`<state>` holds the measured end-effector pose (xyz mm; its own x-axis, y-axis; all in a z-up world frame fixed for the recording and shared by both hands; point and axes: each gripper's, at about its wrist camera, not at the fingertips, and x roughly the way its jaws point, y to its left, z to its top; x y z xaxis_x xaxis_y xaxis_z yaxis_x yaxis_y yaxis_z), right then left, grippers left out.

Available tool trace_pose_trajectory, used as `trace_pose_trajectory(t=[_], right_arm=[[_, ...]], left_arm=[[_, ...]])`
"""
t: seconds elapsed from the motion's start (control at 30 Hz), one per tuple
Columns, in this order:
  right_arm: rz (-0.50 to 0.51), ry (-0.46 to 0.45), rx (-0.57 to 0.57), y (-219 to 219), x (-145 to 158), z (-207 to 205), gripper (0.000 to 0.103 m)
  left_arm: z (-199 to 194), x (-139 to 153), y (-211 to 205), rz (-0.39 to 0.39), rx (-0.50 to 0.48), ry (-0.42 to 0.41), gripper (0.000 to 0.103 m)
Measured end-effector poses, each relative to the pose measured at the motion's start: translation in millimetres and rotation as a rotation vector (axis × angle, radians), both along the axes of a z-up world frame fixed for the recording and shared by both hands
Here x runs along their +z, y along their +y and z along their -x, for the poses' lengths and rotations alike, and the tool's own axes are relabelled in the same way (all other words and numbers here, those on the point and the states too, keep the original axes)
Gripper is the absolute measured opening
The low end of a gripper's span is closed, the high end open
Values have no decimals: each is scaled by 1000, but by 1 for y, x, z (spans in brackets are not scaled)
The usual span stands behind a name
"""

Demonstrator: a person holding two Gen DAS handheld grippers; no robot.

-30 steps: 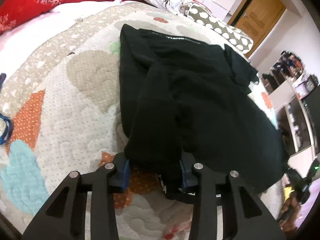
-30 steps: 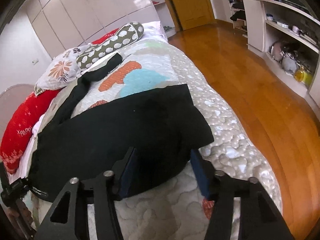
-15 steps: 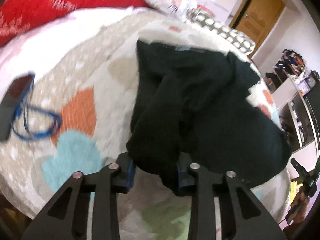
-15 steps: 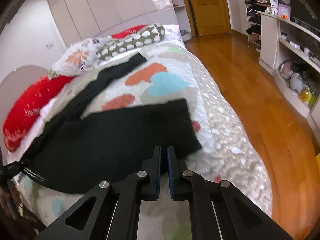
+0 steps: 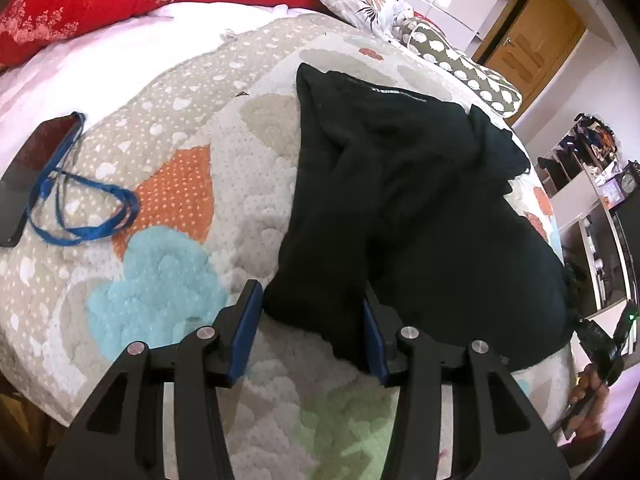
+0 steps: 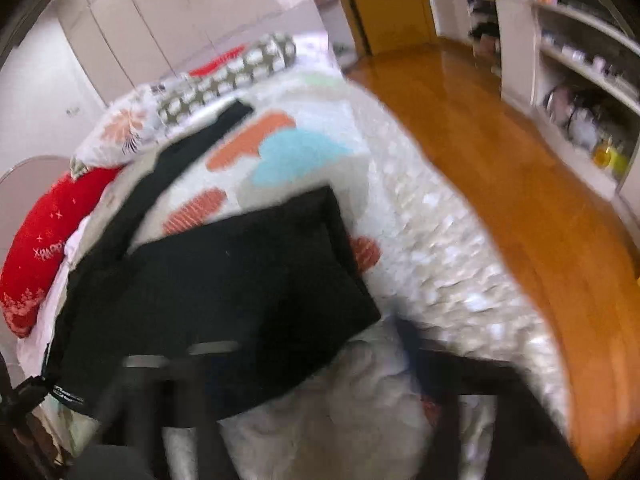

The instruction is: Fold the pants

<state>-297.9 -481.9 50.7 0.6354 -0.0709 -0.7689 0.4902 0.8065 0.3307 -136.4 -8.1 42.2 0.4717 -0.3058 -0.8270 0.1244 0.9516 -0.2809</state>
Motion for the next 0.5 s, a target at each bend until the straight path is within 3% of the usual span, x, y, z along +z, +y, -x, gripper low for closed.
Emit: trace_pose_trajectory(t=[0.07,0.2,0.23,0.3,0.33,0.5], right_arm=[[57,-12,31,10,13,7,15],[145,25,47,21,27,21,16],[148,52,52,20,22,19,18],[163,126,38,18,10,14,40],[174,135,23,17,10,15,43],[277,52,-36,22,47,27,45]], left_arm=[[8,10,2,-15,-8,-23,46],[16,29,1,-42,-7,-86,55],[15,32,-1,-35,-11,-92,56],[15,38,-8,-14,-30,-95,58],[15,40,-12,-10,-43,-103,61],[11,39,-37,-6,-95,-112,66]])
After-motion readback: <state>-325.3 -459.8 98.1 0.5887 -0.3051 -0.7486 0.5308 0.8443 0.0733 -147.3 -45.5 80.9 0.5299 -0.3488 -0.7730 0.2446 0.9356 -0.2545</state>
